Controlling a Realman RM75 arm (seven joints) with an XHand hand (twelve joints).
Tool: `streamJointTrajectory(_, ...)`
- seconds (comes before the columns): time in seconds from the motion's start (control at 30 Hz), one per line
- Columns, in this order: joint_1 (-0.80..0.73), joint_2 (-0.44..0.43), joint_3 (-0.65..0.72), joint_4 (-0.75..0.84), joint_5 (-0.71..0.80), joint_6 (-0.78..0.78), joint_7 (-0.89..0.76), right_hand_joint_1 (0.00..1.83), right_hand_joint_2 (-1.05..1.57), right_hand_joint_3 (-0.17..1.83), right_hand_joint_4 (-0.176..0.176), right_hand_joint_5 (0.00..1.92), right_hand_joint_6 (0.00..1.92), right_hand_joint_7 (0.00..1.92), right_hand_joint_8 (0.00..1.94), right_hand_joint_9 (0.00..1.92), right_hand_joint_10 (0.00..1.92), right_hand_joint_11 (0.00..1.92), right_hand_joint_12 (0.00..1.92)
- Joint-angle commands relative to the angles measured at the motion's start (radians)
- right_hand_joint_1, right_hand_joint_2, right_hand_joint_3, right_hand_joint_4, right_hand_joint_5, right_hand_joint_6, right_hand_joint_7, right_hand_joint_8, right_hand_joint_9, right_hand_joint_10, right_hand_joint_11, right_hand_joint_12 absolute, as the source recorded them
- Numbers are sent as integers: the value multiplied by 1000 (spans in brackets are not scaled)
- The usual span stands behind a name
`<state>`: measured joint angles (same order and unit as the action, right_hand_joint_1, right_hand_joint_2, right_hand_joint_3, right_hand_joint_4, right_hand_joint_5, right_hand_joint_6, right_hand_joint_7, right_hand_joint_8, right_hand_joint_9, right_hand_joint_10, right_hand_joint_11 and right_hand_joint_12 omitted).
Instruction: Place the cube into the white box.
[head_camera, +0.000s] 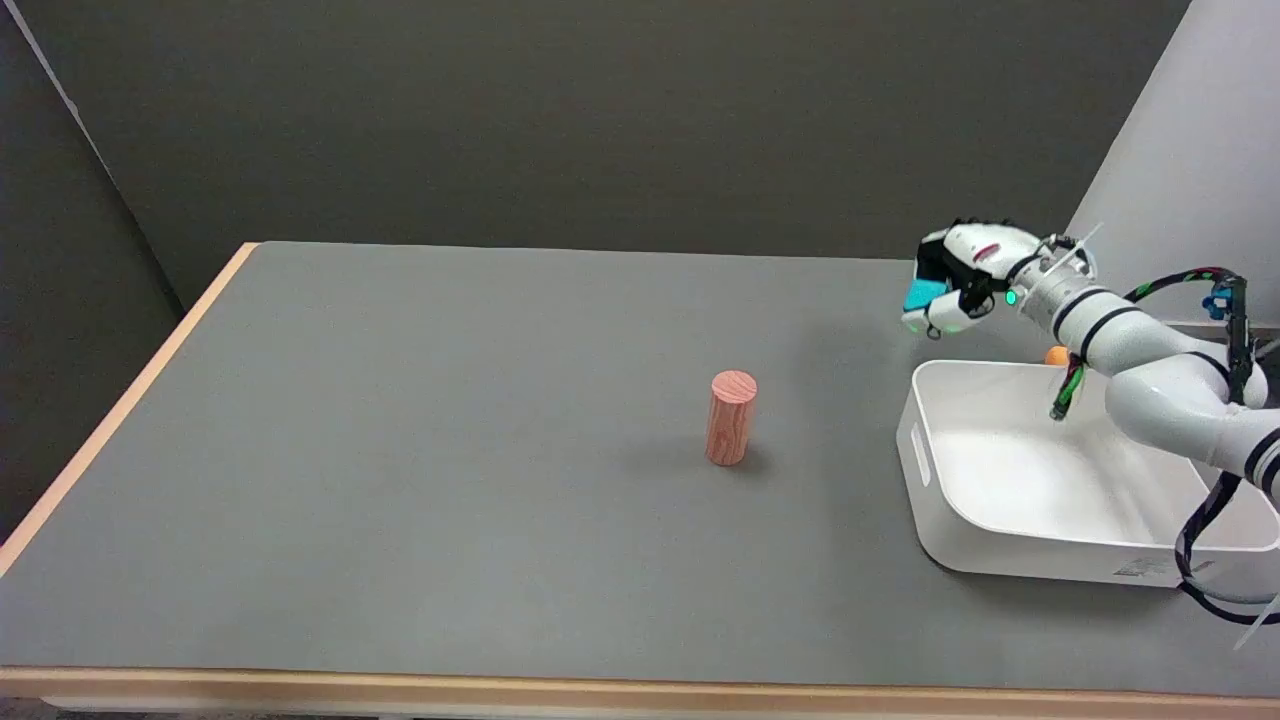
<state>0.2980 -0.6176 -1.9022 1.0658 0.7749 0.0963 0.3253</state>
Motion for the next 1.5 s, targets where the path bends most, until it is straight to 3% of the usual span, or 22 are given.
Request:
streamJointTrajectory(0.03, -185, -6, 293, 215, -63, 238, -4, 1175, 1103, 380, -146, 616, 1426, 797, 1625, 866, 1571, 602, 1921)
streamJointTrajectory(0.23, -383, -65, 487, 320, -54, 395, -4, 1204, 1006, 519, -171, 665, 1377, 839, 1584, 895, 1621, 553, 1921)
streamJointTrajectory(0.37, -535, -118, 633, 400, -54, 481, -4, 1207, 992, 537, -165, 675, 1369, 846, 1575, 899, 1665, 492, 1921)
streamJointTrajectory(0.63, -766, -248, 736, 425, -17, 694, -4, 1203, 1031, 474, -167, 660, 1368, 826, 1593, 890, 1703, 483, 1921)
streamJointTrajectory(1.07, -954, -383, 687, 352, 67, 1031, -5, 1203, 1025, 487, -167, 663, 1367, 825, 1598, 884, 1721, 482, 1921)
streamJointTrajectory(1.3, -979, -383, 570, 290, 161, 1189, -5, 1204, 1015, 503, -167, 668, 1365, 830, 1596, 890, 1730, 480, 1921)
streamJointTrajectory(1.5, -982, -377, 514, 266, 199, 1226, -5, 1206, 996, 535, -166, 676, 1365, 836, 1595, 894, 1738, 474, 1921)
